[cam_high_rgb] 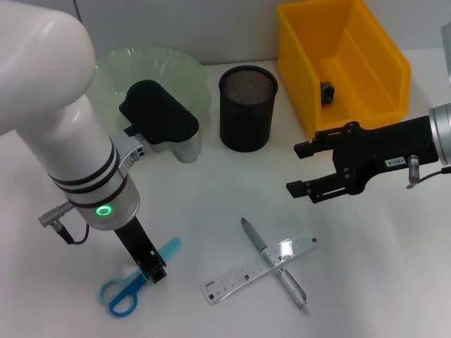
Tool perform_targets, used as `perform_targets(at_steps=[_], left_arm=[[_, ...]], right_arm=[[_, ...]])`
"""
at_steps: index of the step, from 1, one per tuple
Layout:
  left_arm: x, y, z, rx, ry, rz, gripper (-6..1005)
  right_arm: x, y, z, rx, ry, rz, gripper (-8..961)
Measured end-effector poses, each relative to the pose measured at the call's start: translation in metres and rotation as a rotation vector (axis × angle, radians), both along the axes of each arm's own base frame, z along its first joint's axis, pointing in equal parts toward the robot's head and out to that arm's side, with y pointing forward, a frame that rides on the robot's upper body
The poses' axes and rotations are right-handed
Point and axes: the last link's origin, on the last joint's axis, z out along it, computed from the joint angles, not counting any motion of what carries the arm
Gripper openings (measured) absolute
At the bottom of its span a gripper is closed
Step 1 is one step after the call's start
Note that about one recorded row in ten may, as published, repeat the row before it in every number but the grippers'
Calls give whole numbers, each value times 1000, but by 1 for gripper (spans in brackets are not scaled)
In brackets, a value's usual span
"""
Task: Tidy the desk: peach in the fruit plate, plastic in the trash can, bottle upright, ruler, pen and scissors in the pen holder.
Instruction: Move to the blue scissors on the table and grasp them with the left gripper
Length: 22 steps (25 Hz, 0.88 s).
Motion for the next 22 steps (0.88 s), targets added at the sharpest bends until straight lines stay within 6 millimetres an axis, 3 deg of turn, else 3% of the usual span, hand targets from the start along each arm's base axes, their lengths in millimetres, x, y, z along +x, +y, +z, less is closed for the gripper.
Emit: perform_targets(at_steps=[22], left_arm=[[-4, -1, -3, 1, -4, 6, 321]], right_arm=[[0, -2, 0, -8, 3, 0, 780]])
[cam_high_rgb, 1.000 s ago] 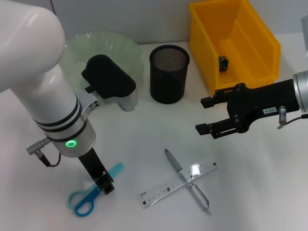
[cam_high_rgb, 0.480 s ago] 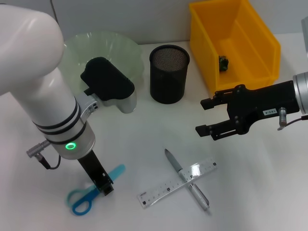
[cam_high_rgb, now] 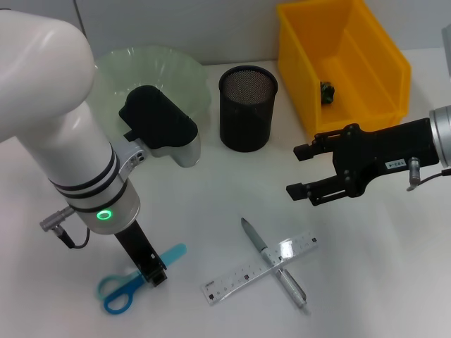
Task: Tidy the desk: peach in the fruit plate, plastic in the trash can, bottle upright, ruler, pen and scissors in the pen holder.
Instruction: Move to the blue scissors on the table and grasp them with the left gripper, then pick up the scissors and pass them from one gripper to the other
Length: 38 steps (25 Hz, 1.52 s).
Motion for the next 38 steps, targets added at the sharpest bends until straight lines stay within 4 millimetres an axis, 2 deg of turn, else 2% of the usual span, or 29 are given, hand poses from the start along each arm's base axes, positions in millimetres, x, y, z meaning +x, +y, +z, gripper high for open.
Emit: perform_targets(at_steps=[16, 19, 24, 25, 27, 34, 35, 38], left_arm=[[0, 2, 0, 10, 1, -4, 232], [5, 4, 11, 13, -50, 24, 225], [11, 7, 42, 29, -263, 86, 225], [10, 9, 56, 44, -369, 114, 225], [9, 10, 61, 53, -417, 122, 225], [3, 9, 103, 122, -815, 147, 225], [0, 10, 112, 159, -912, 152, 225], [-4, 11, 120, 190, -1006, 163, 225]], right_arm=[[1, 0, 1, 0, 0, -6, 779], [1, 0, 2, 2, 1, -9, 779], [3, 2, 8, 27, 15, -24, 779], [5, 3, 12, 45, 25, -34, 779], [6, 3, 14, 53, 30, -39, 779], [10, 6, 19, 107, 76, -63, 779], [9, 5, 18, 116, 86, -57, 779], [9, 5, 17, 128, 96, -50, 779]])
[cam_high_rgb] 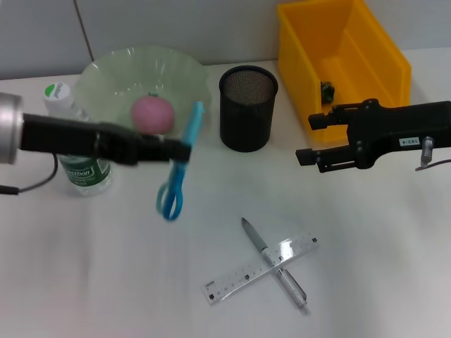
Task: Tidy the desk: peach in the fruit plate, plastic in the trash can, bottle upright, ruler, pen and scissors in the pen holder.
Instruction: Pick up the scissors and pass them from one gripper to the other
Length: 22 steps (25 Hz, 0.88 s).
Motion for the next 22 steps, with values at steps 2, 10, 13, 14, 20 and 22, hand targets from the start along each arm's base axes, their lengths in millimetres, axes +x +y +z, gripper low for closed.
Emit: perform_targets(at_steps=[2, 10, 13, 14, 20, 22], left_arm=[[-3, 1, 6, 24, -83, 20, 225], [-12, 4, 15, 98, -400, 77, 225], [-14, 3, 17, 134, -509, 87, 225], [-15, 3, 18, 145, -536, 86, 225], [-20, 2, 14, 193, -670, 105, 224], [-21, 2, 13, 214, -717, 114, 224]], right_arm=[[-1, 0, -1, 12, 12, 12, 779], [-7, -1, 1, 114, 133, 100, 779], [-6, 0, 0, 158, 177, 126, 780], [-6, 0, -2, 171, 194, 134, 780], [-8, 2, -11, 251, 277, 199, 780], [-12, 4, -18, 276, 310, 225, 780]])
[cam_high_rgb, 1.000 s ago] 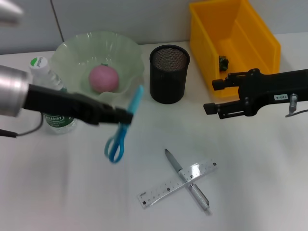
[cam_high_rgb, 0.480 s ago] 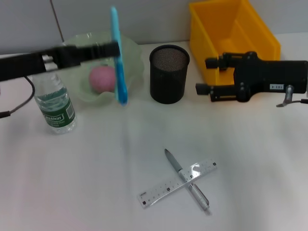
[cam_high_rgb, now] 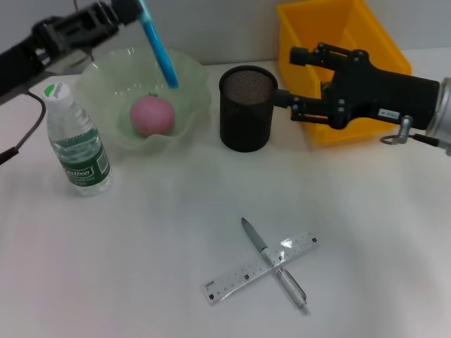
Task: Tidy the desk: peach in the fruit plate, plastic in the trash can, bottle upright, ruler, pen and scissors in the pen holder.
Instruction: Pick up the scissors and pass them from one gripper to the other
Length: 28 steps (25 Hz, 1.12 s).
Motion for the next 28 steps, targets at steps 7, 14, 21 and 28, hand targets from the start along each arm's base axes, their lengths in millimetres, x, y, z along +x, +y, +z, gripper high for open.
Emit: perform_targets(at_steps=[7, 14, 21, 28], left_arm=[[-2, 0, -1, 66, -130, 31, 224], [-5, 3, -2, 108, -214, 72, 224], [-15, 12, -19, 155, -346, 241, 224], [-9, 16, -31, 153, -385, 280, 224]], right_arm=[[-8, 1, -12, 62, 76, 52, 780], [-16, -3, -27, 163, 167, 115, 779], [-31, -8, -48, 276, 217, 185, 779], [-46, -8, -60, 327, 226, 235, 779]])
